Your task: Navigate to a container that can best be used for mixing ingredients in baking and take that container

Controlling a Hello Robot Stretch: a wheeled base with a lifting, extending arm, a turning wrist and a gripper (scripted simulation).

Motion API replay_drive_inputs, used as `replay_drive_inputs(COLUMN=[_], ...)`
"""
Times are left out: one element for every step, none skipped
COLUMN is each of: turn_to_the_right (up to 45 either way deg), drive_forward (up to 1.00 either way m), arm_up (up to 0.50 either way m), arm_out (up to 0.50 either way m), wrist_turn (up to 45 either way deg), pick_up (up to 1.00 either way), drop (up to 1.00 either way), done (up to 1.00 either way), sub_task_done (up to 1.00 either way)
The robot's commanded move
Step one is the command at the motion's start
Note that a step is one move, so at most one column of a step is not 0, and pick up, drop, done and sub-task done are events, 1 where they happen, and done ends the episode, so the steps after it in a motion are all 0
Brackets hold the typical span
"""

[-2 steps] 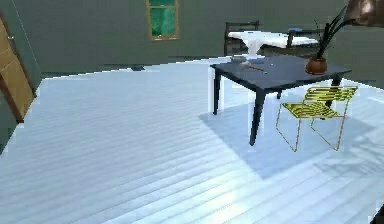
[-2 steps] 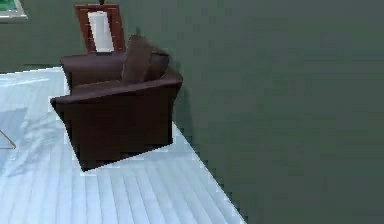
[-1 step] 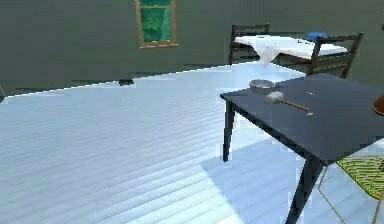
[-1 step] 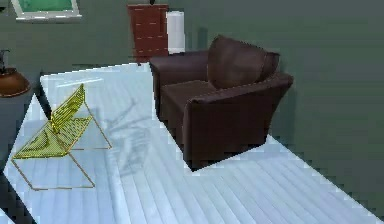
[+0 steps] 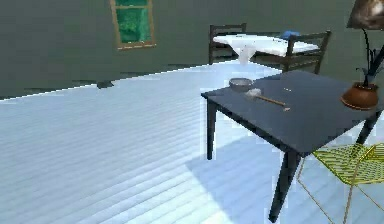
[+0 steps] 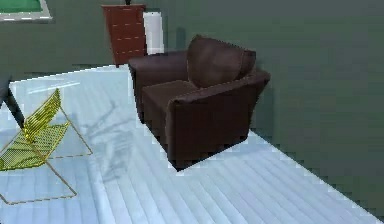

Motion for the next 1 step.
replay_drive_inputs(turn_to_the_right=[0.0], drive_forward=[0.70], arm_up=[0.00], arm_out=[0.00], wrist_turn=[0.0], pick_up=[0.00], drop=[0.00], done=[0.00], sub_task_done=[0.00])
